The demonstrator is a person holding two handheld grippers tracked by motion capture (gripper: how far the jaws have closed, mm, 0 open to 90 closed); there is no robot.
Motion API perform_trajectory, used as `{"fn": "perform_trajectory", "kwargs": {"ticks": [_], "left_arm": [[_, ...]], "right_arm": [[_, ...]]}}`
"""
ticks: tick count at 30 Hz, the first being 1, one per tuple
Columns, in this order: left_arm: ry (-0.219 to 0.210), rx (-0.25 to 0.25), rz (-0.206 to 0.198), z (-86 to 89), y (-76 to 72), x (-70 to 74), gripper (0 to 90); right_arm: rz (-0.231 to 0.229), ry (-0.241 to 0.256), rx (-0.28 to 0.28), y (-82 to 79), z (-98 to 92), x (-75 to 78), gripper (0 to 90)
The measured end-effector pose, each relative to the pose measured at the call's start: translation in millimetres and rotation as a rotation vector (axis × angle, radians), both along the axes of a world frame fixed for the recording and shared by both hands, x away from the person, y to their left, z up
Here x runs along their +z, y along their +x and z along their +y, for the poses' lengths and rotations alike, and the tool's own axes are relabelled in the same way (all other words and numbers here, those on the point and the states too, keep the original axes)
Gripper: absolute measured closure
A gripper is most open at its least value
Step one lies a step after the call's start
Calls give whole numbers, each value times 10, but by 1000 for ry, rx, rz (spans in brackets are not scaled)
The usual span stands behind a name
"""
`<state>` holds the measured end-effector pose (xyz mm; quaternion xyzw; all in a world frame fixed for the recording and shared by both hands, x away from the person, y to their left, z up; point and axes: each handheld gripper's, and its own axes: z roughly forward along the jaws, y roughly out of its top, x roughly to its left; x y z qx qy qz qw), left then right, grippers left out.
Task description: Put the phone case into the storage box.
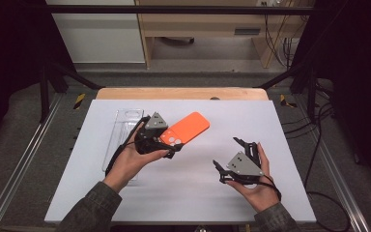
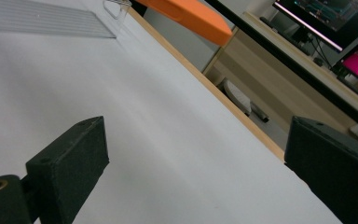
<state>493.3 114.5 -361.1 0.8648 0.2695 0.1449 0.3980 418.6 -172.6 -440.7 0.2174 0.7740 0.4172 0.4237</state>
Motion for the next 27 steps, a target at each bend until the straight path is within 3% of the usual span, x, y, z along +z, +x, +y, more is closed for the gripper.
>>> {"fn": "perform_trajectory", "kwargs": {"ticks": [10, 27], "left_arm": [[29, -17, 12, 45, -47, 48, 168], [75, -58, 26, -27, -112, 25, 167]], "right_arm": [[-84, -163, 43, 39, 244, 92, 95], [-199, -316, 81, 70, 518, 143, 139]]}}
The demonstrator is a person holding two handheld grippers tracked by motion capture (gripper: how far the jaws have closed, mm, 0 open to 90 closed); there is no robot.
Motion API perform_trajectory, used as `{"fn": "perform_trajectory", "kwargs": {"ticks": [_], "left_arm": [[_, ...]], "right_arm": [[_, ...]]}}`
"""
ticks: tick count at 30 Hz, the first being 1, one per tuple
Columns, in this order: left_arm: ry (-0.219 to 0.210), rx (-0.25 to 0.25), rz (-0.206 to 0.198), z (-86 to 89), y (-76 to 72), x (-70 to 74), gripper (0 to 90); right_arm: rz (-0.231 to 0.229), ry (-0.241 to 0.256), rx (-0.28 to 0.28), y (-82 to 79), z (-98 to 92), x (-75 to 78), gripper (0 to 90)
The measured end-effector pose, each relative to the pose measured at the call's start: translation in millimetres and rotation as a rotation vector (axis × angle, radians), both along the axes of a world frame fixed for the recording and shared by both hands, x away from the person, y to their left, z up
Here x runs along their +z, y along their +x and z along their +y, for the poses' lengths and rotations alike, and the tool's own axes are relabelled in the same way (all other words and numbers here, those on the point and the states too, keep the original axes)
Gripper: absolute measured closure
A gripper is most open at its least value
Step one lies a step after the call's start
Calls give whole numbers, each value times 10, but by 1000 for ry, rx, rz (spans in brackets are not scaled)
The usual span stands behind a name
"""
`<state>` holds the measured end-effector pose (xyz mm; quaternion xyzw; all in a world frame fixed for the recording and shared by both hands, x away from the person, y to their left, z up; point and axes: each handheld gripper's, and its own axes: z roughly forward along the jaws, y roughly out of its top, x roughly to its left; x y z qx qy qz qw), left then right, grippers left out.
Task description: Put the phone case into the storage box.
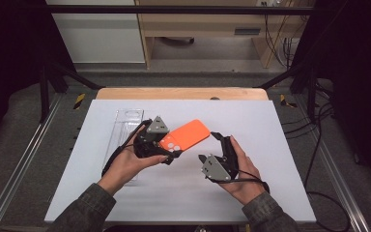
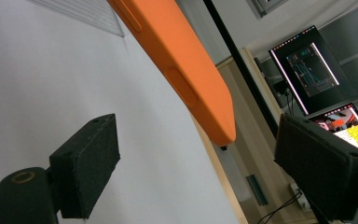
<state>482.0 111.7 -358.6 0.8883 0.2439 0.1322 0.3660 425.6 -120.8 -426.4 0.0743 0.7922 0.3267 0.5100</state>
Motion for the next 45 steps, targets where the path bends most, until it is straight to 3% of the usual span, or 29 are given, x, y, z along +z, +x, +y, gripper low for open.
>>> {"fn": "perform_trajectory", "kwargs": {"ticks": [14, 23, 31, 45], "left_arm": [[7, -2, 19, 12, -4, -6, 167], [34, -10, 28, 3, 6, 2, 167], [46, -17, 28, 1, 1, 11, 167], [56, -42, 39, -31, -34, 23, 167]], "right_arm": [[-39, -52, 26, 41, 96, -55, 190], [-82, -120, 56, 58, 244, -110, 240], [-97, -137, 62, 52, 298, -124, 273], [-129, -194, 86, 22, 407, -149, 403]]}}
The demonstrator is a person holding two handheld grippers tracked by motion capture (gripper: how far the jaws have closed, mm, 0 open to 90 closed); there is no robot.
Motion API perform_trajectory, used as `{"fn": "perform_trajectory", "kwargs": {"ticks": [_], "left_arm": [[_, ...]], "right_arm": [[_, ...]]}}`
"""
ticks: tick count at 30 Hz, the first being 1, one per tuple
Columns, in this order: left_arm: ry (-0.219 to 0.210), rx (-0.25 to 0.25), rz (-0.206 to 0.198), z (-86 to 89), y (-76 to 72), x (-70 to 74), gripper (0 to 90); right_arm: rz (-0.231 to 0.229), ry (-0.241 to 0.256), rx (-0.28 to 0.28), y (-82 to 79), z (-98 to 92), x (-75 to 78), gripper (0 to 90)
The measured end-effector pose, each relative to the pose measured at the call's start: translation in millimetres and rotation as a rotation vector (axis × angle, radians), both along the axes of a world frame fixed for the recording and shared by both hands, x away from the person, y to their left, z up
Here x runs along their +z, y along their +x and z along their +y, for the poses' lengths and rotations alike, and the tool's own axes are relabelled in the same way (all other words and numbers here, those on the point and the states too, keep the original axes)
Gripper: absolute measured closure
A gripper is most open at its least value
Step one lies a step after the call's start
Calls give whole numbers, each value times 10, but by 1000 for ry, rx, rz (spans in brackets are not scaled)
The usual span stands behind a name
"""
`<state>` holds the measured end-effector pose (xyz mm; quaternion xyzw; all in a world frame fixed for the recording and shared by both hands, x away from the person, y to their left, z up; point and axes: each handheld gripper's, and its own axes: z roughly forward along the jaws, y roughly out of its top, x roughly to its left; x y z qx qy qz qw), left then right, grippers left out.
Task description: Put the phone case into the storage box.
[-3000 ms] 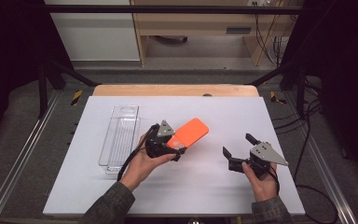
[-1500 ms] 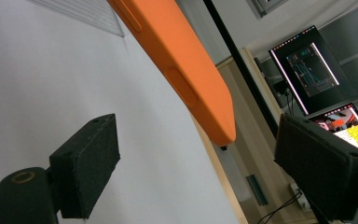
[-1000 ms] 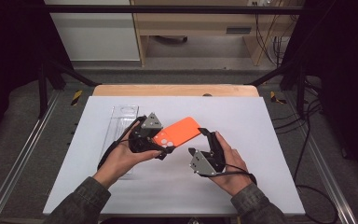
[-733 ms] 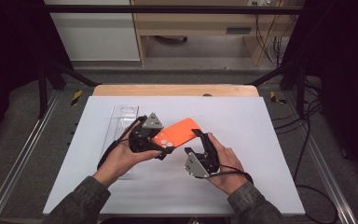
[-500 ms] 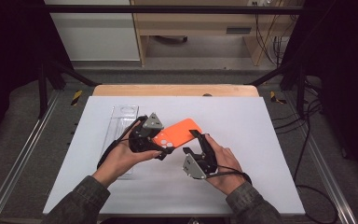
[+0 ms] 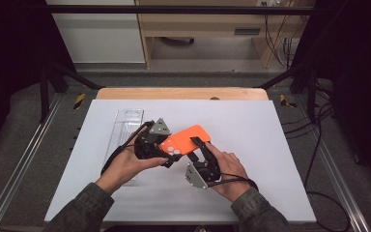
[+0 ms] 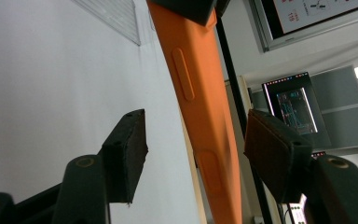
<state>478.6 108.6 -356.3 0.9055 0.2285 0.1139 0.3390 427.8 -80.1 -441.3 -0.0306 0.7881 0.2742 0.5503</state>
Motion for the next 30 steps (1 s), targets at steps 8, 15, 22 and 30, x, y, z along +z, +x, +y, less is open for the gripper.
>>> {"fn": "perform_trajectory", "kwargs": {"ticks": [8, 15, 22, 30], "left_arm": [[-4, -7, 8, -15, -13, 1, 166], [-7, -12, 20, -21, -9, -6, 166], [-13, -18, 43, -16, 3, -14, 165], [-62, -12, 108, 36, 46, -9, 164]], "right_arm": [[-3, -20, 6, -5, 24, 15, 498], [-18, -43, 17, -23, 28, 21, 597], [-41, -79, 29, -39, 27, 32, 699], [-68, -108, 36, -85, 40, 17, 777]]}}
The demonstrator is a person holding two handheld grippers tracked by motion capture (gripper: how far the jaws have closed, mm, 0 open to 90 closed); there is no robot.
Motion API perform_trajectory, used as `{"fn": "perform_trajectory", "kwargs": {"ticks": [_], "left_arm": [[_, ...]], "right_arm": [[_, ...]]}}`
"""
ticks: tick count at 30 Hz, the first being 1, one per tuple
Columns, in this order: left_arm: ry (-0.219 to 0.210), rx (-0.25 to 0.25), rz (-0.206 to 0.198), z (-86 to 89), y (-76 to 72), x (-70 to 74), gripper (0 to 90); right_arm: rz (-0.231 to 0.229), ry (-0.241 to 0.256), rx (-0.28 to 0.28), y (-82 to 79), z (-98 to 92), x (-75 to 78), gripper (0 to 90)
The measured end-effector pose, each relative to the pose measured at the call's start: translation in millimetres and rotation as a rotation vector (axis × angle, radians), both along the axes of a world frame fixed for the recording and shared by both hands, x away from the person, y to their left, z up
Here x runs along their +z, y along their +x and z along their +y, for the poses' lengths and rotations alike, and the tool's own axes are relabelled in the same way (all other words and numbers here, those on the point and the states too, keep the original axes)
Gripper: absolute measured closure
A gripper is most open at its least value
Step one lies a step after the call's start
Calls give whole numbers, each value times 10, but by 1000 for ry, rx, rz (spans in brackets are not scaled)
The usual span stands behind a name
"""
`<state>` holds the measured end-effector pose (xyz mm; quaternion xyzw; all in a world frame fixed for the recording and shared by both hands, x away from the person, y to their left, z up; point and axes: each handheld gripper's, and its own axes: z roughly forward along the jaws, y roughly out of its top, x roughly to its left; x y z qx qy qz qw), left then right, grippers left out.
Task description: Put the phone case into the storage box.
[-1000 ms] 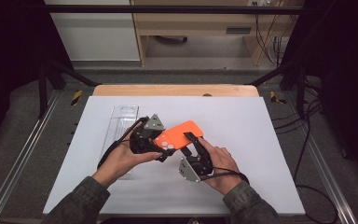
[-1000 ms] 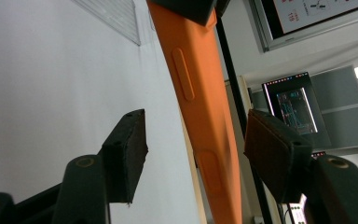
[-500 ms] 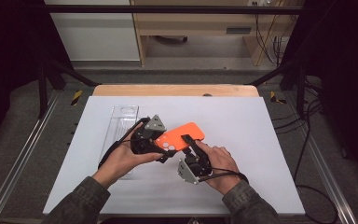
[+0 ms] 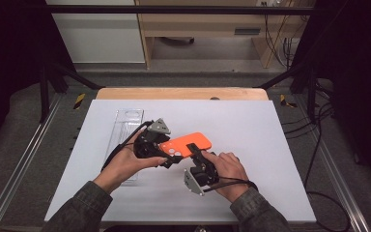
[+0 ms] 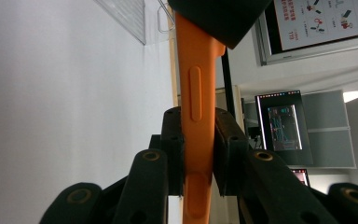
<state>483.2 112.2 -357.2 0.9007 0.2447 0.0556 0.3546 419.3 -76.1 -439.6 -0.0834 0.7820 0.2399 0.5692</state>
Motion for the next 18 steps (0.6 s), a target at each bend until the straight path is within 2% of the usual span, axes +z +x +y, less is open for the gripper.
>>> {"fn": "perform_trajectory", "kwargs": {"ticks": [3, 9, 18], "left_arm": [[-23, 3, 22, 19, 18, -2, 163], [-24, -4, 47, 31, 30, -30, 162], [-24, -7, 62, 42, 35, -56, 161]], "right_arm": [[-6, -2, 3, -8, -5, 15, 789], [-10, -22, 17, -18, -4, 7, 793], [-5, -35, 22, -33, 1, -12, 794]]}}
